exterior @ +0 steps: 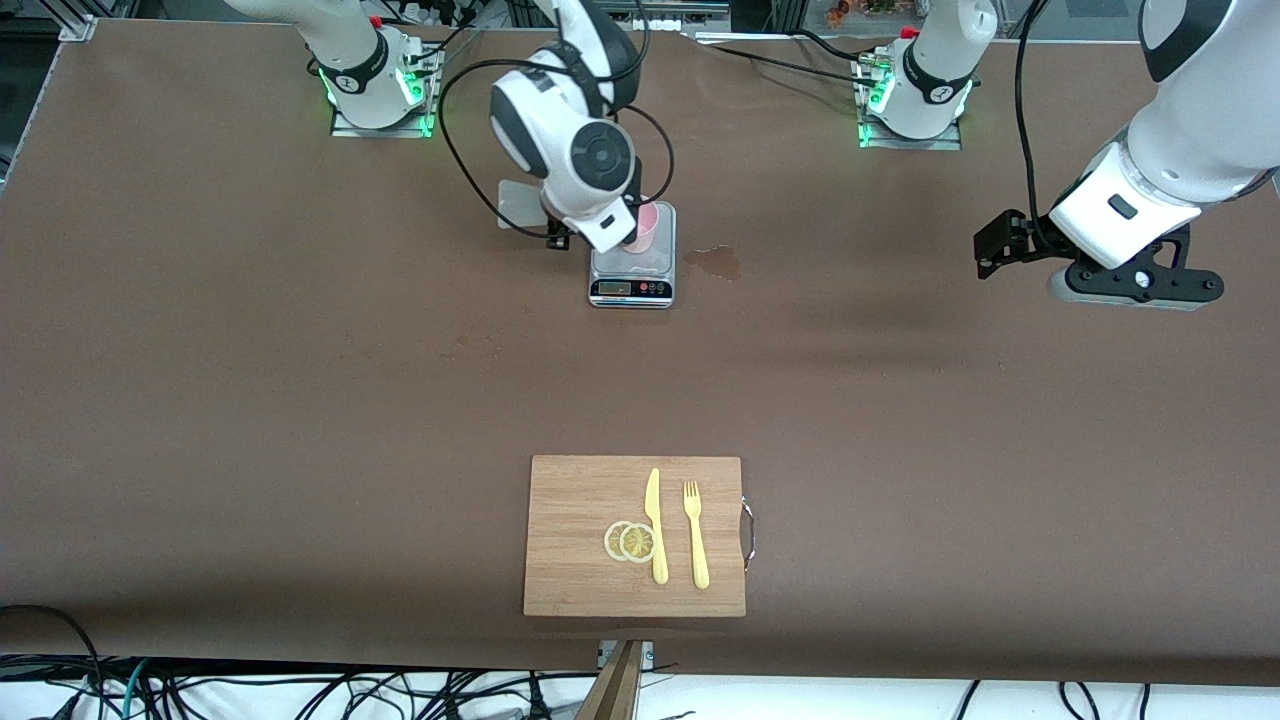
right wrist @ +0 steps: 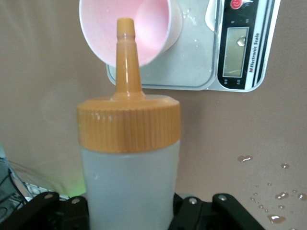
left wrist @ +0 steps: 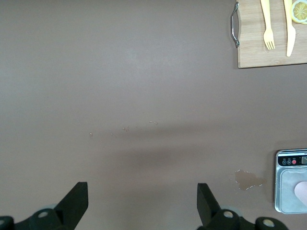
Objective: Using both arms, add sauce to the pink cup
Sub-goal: 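Tilt the bottle nozzle into the pink cup with the right gripper, then carry the bottle back with the right gripper to its spot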
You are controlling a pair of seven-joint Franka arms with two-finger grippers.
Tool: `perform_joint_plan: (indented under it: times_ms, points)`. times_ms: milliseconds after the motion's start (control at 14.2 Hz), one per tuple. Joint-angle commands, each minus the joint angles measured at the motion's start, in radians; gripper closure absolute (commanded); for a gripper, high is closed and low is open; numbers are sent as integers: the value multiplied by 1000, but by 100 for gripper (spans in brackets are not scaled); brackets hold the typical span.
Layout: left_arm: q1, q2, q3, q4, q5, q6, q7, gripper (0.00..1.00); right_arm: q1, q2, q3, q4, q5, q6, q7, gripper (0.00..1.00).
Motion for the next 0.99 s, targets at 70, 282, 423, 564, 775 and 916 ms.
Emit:
perform_joint_plan:
  times_ms: [70,282,423,564,775,916]
  points:
    - [2,14,0,25,5,5,3,0,-90,-99,5,-58,102,3,-118,82]
    - [-6,13,-1,23,-1,2,3,0,-207,-127,5,-59,187,-16,-250,82]
    - [-6,11,-1,23,-3,-4,4,0,-303,-130,5,-59,245,-25,-371,82]
    - [-6,13,0,25,-3,-3,4,0,-404,-130,5,-59,320,-57,-500,82]
    - [-6,11,0,25,-1,-3,3,0,-565,-130,5,-75,426,-126,-722,82]
    - [-6,13,0,25,-1,-3,3,0,-684,-118,5,-81,492,-174,-891,82]
